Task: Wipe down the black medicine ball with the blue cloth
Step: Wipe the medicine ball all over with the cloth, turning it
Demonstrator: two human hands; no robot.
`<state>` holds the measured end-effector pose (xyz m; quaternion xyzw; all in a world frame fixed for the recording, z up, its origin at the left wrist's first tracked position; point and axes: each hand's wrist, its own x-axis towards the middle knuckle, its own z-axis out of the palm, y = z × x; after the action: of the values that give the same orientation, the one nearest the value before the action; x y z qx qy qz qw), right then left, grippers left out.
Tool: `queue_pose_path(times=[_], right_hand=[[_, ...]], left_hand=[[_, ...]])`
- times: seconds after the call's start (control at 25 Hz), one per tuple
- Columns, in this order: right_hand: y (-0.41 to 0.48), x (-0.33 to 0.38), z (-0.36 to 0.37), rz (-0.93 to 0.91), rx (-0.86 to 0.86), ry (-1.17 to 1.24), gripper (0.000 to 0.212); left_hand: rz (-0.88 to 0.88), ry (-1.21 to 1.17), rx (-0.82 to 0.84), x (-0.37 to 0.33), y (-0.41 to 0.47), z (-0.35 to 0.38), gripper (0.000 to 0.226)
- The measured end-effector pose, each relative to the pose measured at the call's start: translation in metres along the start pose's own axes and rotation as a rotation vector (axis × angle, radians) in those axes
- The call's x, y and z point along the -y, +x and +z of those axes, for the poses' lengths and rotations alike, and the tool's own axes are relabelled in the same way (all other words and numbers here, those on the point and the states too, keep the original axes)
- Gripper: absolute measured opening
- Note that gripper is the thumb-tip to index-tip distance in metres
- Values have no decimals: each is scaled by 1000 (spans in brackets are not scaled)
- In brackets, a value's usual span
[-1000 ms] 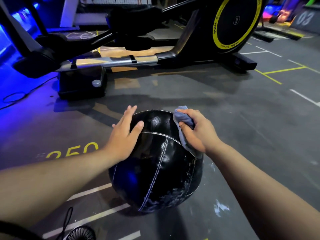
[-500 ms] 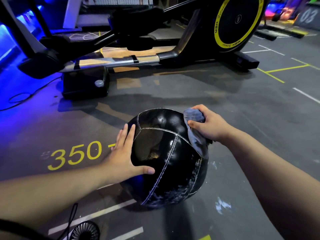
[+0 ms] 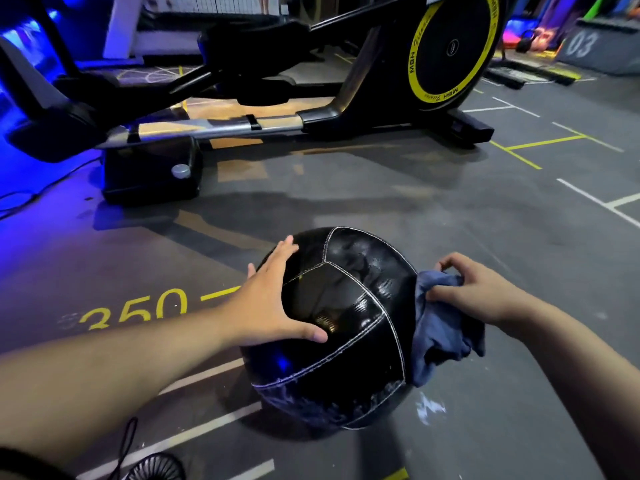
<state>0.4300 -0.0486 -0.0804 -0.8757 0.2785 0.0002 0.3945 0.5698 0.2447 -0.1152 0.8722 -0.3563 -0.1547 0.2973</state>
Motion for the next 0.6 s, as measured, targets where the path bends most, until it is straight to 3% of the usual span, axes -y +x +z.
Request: queue_pose_path(times=[0.12, 0.24, 0.36, 0.44, 0.6], right_hand=[[-12, 4, 8, -92, -171, 132, 47], [-17, 34, 23, -265, -218, 246, 48], [-15, 56, 48, -416, -229, 43, 54], [-11, 57, 54, -405, -243, -43, 58], [11, 47, 36, -240, -256, -61, 50]], left_hand=[[35, -16, -165, -1, -10, 7, 111], [31, 26, -150, 1, -8, 5, 105], [11, 38, -164, -3, 4, 9, 108], [-13, 69, -234, -7, 7, 15, 103], [-21, 21, -300, -1, -3, 17, 73]])
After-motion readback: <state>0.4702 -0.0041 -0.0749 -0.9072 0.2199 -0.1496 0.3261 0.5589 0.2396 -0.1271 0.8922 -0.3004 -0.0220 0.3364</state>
